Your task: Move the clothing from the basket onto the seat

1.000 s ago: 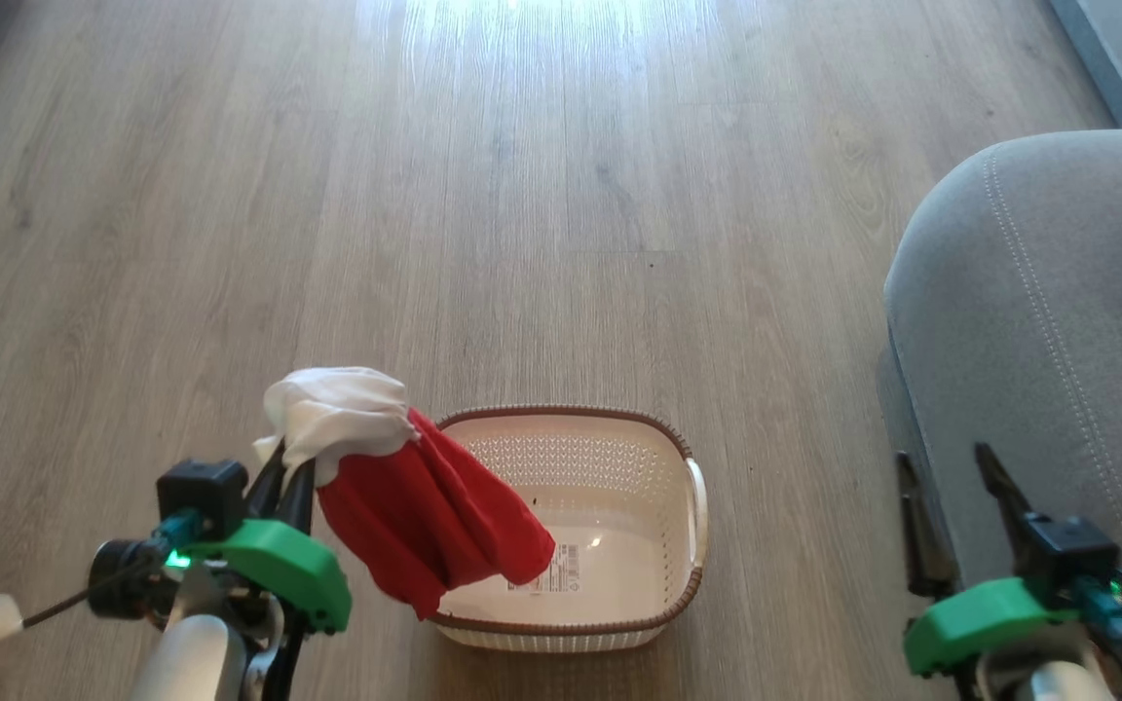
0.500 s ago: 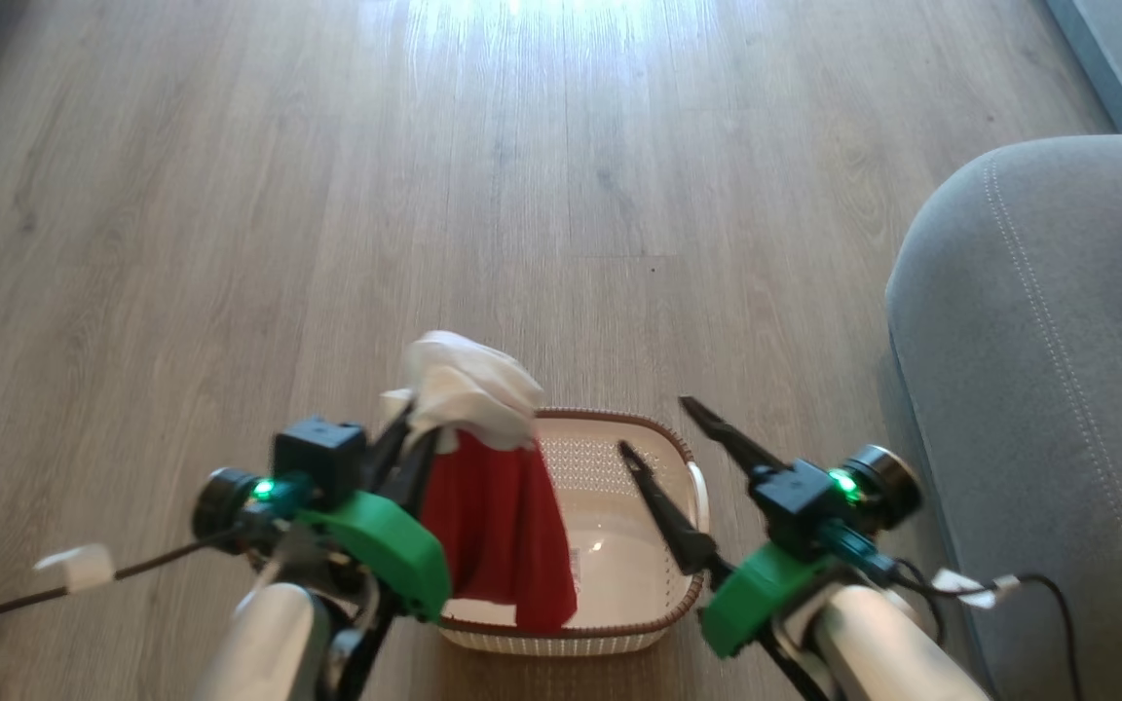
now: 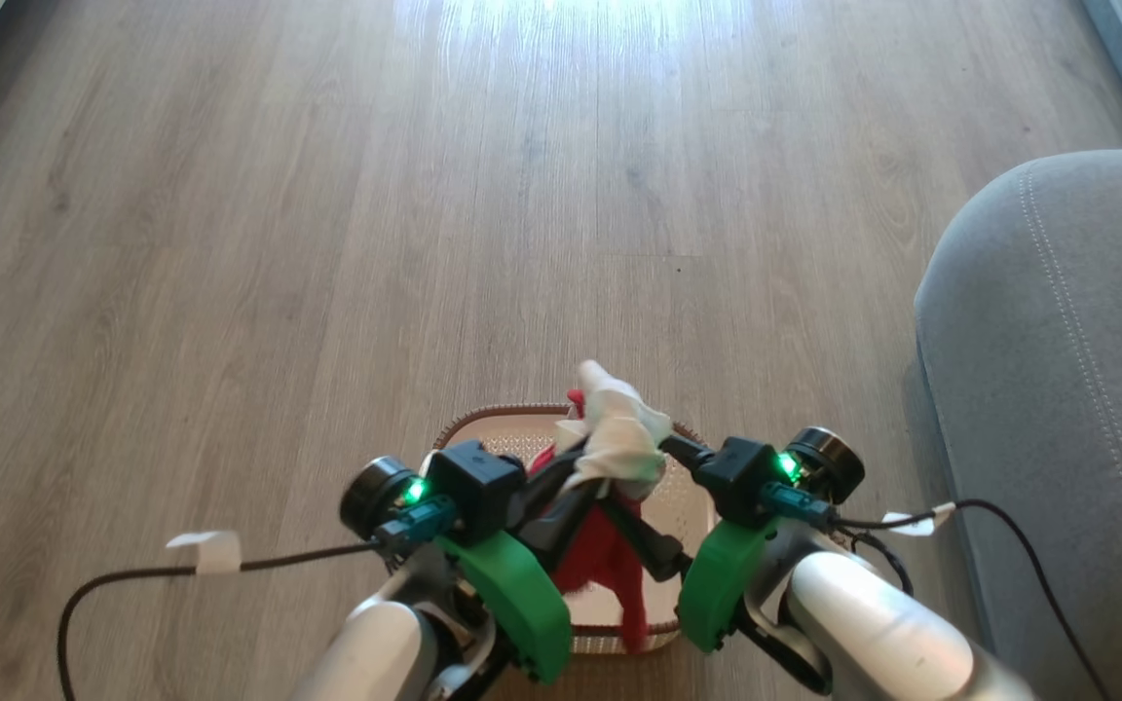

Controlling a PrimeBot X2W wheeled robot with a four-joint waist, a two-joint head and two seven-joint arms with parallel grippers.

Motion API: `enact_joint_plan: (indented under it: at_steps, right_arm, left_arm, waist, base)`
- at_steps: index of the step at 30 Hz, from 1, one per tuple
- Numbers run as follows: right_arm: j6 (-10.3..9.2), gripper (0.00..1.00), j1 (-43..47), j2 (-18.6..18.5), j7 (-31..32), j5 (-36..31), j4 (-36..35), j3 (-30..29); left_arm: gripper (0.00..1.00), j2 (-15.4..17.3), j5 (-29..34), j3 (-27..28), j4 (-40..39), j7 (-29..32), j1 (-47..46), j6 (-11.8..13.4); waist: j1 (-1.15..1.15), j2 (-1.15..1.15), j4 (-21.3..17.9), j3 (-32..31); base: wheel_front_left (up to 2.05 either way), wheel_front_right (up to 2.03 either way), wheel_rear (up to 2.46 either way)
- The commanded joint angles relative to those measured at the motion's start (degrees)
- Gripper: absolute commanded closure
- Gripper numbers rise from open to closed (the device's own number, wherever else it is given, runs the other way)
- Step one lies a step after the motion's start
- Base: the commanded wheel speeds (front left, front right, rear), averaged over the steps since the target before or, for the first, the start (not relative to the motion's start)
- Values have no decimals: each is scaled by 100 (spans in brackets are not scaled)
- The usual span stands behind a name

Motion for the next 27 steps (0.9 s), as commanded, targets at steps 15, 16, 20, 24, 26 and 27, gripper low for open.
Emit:
enact_joint_plan:
  at_steps: [15, 16, 20, 24, 26, 27]
  right_arm:
    - [-2, 100, -501, -281, -153, 568, -53, 77]
    - [-2, 100, -509, -320, -157, 583, -93, 31]
    - [-2, 100, -522, -513, -167, 600, -322, -227]
    - [-2, 100, -463, -667, -104, 591, -685, -516]
    - [-2, 100, -419, -727, -25, 580, -906, -638]
    - [-2, 100, -398, -750, 18, 574, -1018, -693]
  left_arm:
    - [0, 187, -116, 228, -182, -176, -332, 79]
    - [0, 191, -107, 236, -149, -219, -323, 96]
    - [0, 180, -95, 263, 17, -475, -277, 139]
    - [0, 110, -125, 230, 251, -718, -175, 180]
    - [0, 40, -163, 190, 335, -838, -126, 203]
    - [0, 10, -172, 154, 375, -884, -111, 209]
  waist:
    - [0, 0, -259, 8]
    - [0, 0, -314, 11]
    - [0, 0, -605, 32]
    - [0, 0, -1038, 62]
    - [0, 0, -1293, 97]
    - [0, 0, -1434, 119]
  base:
    - [0, 0, 0]
    - [0, 0, 0]
    - [0, 0, 0]
    - [0, 0, 0]
    - [0, 0, 0]
    - [0, 0, 0]
